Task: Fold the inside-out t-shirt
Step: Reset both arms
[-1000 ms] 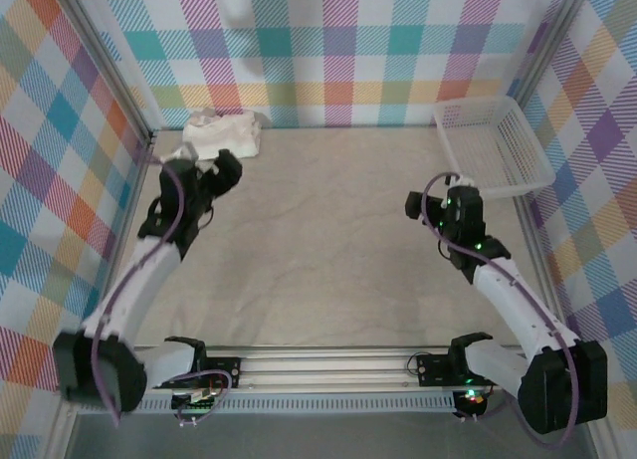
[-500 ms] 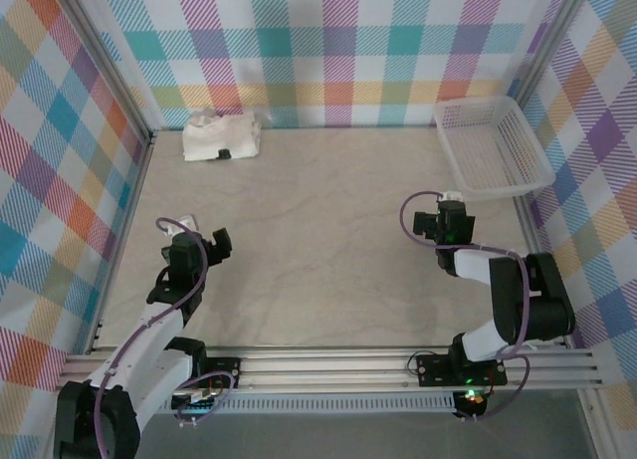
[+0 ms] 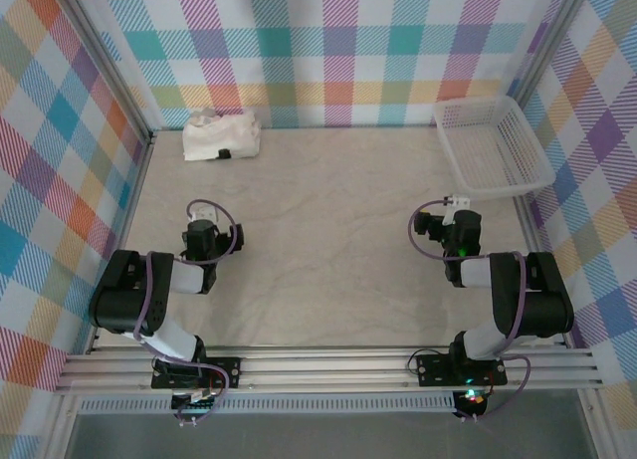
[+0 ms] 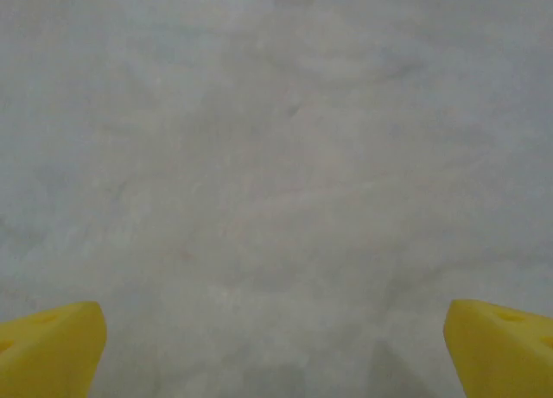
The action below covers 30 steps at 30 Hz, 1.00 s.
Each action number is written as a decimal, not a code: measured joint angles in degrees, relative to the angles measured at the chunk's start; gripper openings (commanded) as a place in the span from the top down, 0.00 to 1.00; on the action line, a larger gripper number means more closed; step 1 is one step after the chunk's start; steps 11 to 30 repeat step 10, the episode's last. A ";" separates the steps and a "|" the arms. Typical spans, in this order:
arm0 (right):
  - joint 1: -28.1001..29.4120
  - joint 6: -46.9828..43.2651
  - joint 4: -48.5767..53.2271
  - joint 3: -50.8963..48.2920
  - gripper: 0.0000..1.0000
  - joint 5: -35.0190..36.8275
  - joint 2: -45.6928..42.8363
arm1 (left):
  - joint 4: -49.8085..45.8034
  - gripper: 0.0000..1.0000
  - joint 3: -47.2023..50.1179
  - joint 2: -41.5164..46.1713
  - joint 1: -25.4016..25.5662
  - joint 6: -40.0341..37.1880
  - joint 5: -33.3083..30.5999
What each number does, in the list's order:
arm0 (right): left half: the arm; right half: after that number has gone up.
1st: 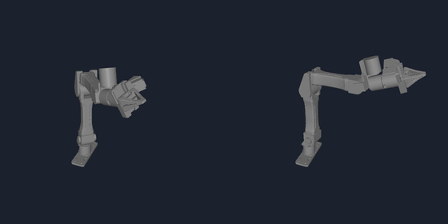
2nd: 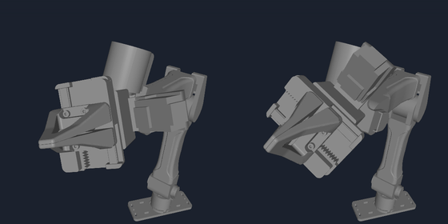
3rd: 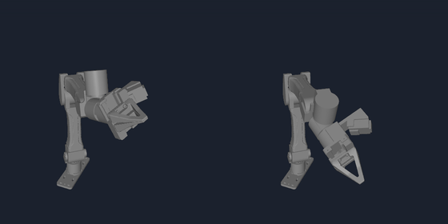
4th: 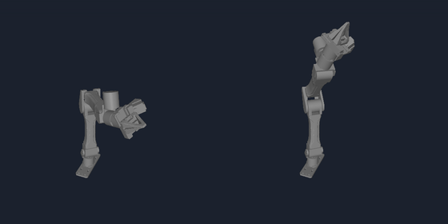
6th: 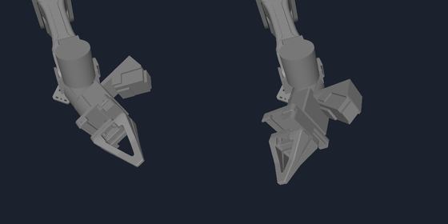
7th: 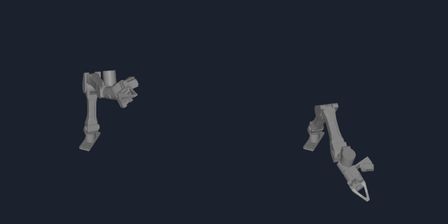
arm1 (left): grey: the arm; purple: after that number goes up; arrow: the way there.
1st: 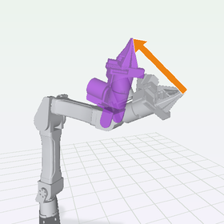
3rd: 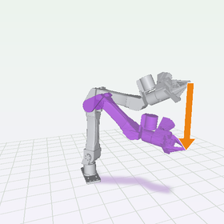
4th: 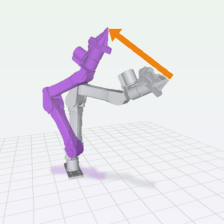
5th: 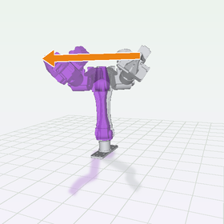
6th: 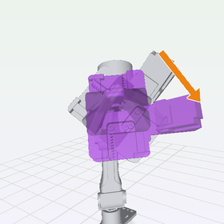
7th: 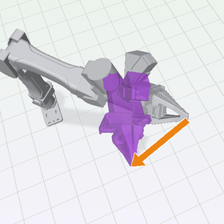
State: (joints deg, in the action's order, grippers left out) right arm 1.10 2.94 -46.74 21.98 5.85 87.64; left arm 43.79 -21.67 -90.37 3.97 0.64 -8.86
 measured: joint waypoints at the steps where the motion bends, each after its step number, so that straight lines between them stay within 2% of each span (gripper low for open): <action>1: 0.00 -0.07 -0.11 0.00 0.00 0.00 0.00 | 0.46 0.00 -0.63 0.00 0.00 -0.17 0.46; 30: 0.00 -0.68 -0.35 0.09 0.00 -0.68 0.02 | 1.46 0.00 -1.46 0.04 0.02 -0.57 0.92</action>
